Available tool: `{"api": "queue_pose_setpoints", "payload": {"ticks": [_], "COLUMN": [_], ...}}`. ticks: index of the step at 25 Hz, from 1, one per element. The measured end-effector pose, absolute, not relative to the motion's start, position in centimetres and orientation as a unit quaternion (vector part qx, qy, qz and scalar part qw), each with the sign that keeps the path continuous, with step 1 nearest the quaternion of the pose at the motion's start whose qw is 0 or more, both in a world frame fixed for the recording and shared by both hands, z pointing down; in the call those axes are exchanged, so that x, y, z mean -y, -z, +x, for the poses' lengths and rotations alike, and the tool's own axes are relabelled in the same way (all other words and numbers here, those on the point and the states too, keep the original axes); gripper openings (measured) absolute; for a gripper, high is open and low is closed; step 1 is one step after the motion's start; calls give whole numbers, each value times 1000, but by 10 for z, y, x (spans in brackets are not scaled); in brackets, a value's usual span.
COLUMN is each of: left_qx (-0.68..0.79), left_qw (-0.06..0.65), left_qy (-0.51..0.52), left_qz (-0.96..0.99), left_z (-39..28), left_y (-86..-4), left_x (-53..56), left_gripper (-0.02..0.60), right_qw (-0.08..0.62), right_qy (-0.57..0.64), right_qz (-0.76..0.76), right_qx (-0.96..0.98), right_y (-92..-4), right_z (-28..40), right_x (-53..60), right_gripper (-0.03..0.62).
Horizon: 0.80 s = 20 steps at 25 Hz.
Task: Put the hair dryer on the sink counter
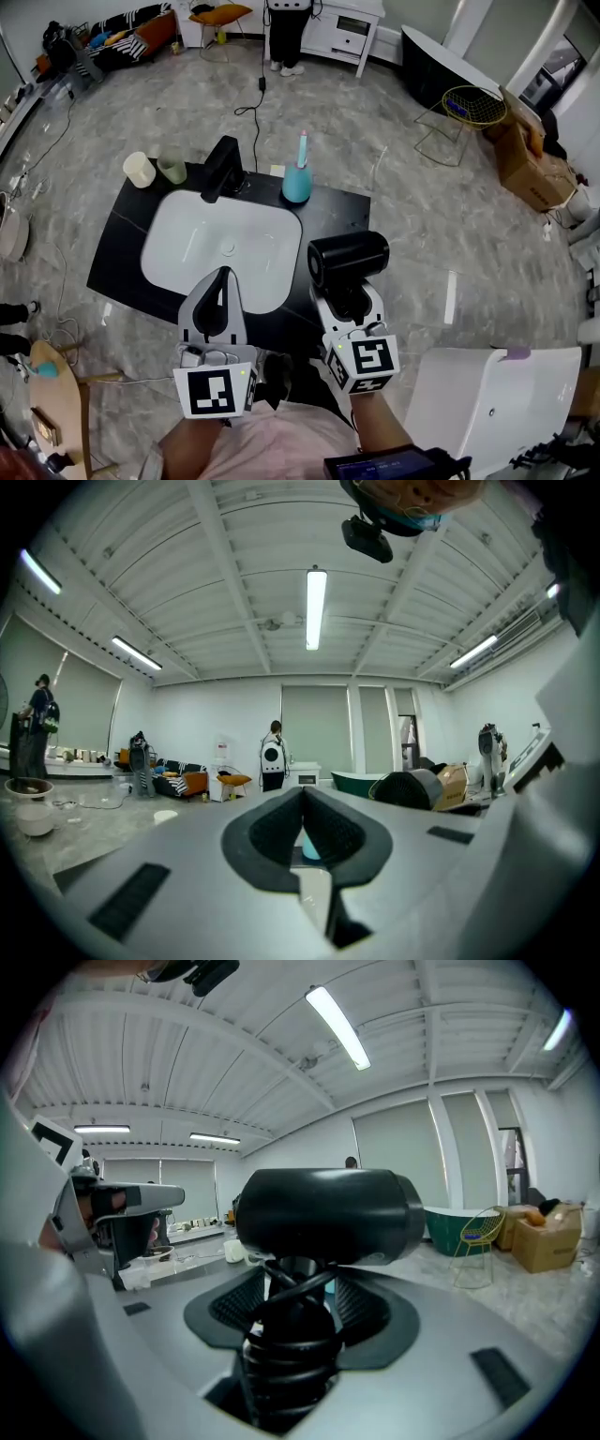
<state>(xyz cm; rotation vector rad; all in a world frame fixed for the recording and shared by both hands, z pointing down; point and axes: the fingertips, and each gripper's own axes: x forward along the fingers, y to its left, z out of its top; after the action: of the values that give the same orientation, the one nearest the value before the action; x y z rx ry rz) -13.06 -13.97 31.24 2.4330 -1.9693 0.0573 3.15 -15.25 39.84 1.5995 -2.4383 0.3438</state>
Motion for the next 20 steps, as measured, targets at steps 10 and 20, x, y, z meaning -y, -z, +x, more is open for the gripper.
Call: {"api": "queue_pose_setpoints", "payload": {"ticks": [10, 20], "left_qx": [629, 625], "left_qw": [28, 37], "left_qy": [-43, -63], "left_qz": [776, 778], "left_z": [-129, -125], "left_y": [-338, -355], "left_x": [150, 156], "left_gripper": [9, 9], "right_qw": [132, 162], "right_qy": [-154, -183], "right_qz": [542, 538], "right_qx": [815, 807], "right_y": [-450, -488], "right_z": [36, 40], "right_x": [156, 153], "right_gripper": [242, 242]}}
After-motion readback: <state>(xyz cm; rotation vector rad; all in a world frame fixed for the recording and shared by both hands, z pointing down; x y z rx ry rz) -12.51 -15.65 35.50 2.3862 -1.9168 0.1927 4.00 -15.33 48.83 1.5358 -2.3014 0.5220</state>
